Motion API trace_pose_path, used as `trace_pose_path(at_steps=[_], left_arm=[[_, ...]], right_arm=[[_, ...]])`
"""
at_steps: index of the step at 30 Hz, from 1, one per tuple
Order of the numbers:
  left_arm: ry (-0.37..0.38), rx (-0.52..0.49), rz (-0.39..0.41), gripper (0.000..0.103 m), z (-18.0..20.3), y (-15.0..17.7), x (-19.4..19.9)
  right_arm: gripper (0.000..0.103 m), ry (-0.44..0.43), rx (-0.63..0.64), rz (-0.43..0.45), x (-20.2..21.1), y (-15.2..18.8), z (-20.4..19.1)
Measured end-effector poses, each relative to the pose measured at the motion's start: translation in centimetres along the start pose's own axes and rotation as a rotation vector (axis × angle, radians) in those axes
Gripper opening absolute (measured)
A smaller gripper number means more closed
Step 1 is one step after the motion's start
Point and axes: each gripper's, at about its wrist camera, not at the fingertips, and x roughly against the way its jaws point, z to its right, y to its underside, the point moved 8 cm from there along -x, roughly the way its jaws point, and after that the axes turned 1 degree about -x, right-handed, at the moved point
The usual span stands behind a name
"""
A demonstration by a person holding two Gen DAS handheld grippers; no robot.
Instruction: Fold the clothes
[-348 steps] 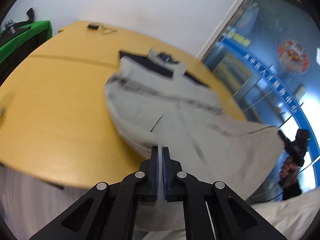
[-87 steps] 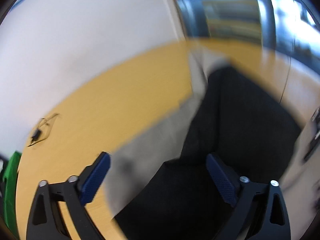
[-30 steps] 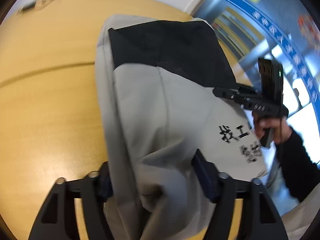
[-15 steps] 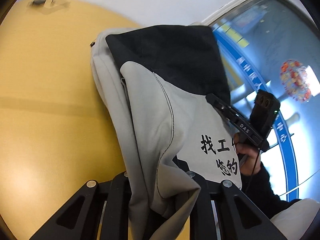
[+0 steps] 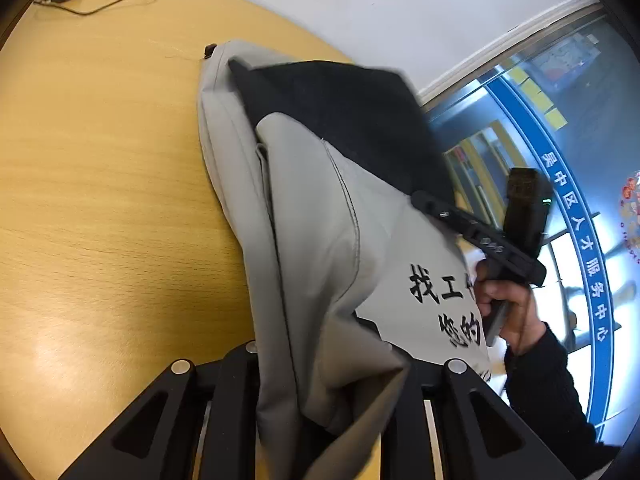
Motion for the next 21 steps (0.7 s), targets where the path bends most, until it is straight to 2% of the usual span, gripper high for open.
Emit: trace_pose_path(at_steps=[3, 6, 8, 10, 11, 13, 14, 19, 21], left_arm=[[0.014, 0.003, 0.002, 0.027, -0.3, -0.1, 0.3], [-0.114, -0.033, 0.021, 0.044, 0.6, 0.2, 1.1], [-0.217, -0.076, 0.062, 0.052, 1.5, 0.5, 2.6], [-0.315, -0.127, 0.118, 0.069, 2.8, 1.1, 4.6], [-0.336, -0.146, 0.142, 0.075, 3.8, 2.0, 5.2], [-0.378, -0.184, 0.188, 0.096, 5.8, 3.7, 6.6], [-0.399, -0.204, 0.211, 0.100, 6.8, 4.5, 7.2], [-0.503, -0.300, 0.328, 0.103, 12.0, 8.8, 10.7], [-0.545, -0.338, 0.375, 0.103, 14.1, 10.6, 12.1]], right_arm=[[0.036, -0.023, -0.022, 0.025, 0.1, 0.0, 1.0], [0.046, 0.065, 0.008, 0.020, 0.8, 0.4, 1.2], [0.054, 0.132, 0.022, 0.045, 2.9, 1.0, 0.7], [0.079, 0.157, 0.038, 0.093, 6.1, 2.1, -0.5], [0.081, 0.164, 0.047, 0.111, 7.7, 2.9, -1.3], [0.084, 0.195, 0.076, 0.143, 10.9, 4.8, -3.7], [0.086, 0.213, 0.090, 0.149, 12.0, 5.7, -5.3], [0.088, 0.265, 0.108, 0.172, 15.9, 9.5, -12.0], [0.088, 0.355, 0.137, 0.196, 16.9, 11.0, -13.8]])
